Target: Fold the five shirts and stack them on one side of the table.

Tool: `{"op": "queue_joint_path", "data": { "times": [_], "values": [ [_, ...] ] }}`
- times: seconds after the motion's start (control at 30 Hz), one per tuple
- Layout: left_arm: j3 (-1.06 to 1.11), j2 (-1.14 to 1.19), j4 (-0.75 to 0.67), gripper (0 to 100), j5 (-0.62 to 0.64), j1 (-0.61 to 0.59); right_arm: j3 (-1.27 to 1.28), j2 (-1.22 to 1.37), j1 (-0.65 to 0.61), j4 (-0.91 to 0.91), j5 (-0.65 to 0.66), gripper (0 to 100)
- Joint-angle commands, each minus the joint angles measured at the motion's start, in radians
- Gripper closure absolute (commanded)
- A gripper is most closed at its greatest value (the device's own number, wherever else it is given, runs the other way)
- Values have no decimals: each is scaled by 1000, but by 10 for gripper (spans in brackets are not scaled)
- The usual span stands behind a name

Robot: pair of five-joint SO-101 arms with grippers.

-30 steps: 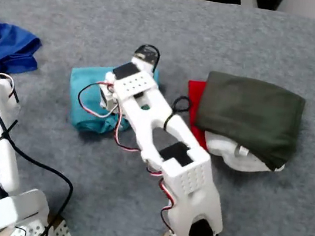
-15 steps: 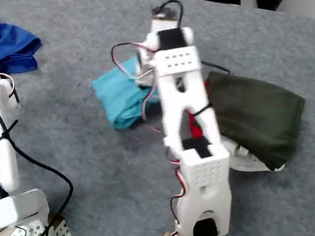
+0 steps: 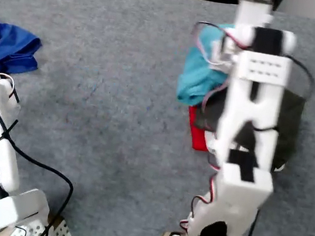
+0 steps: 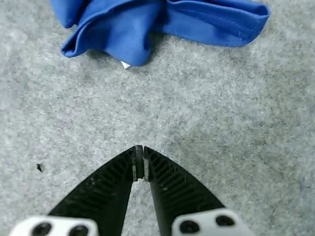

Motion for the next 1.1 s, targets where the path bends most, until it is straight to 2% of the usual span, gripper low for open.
{"op": "queue_joint_path", "data": {
  "times": [0.0, 0.23, 0.43, 0.5, 0.63, 0.7, 0.9, 1.07],
  "values": [
    [-44, -2, -12, 979, 5, -8, 116, -170, 91, 20, 46, 996],
    [-44, -2, -11, 979, 5, -8, 344, -343, 246, 18, 104, 995],
    [-43, -4, -11, 979, 3, -11, 513, -358, 321, 11, 181, 971],
    [-43, -4, -11, 979, 2, -20, 564, -364, 354, -29, 186, 870],
    [-37, -2, -11, 979, -15, -26, 575, -369, 418, -64, 229, 571],
    [-23, -7, -11, 979, -25, -23, 535, -377, 443, -34, 267, 504],
    [-37, -12, -2, 979, -20, -26, 432, -456, 467, 14, 276, 593],
    [-178, -12, 222, 979, -18, -44, 432, -542, 447, 15, 273, 680]
  ]
}}
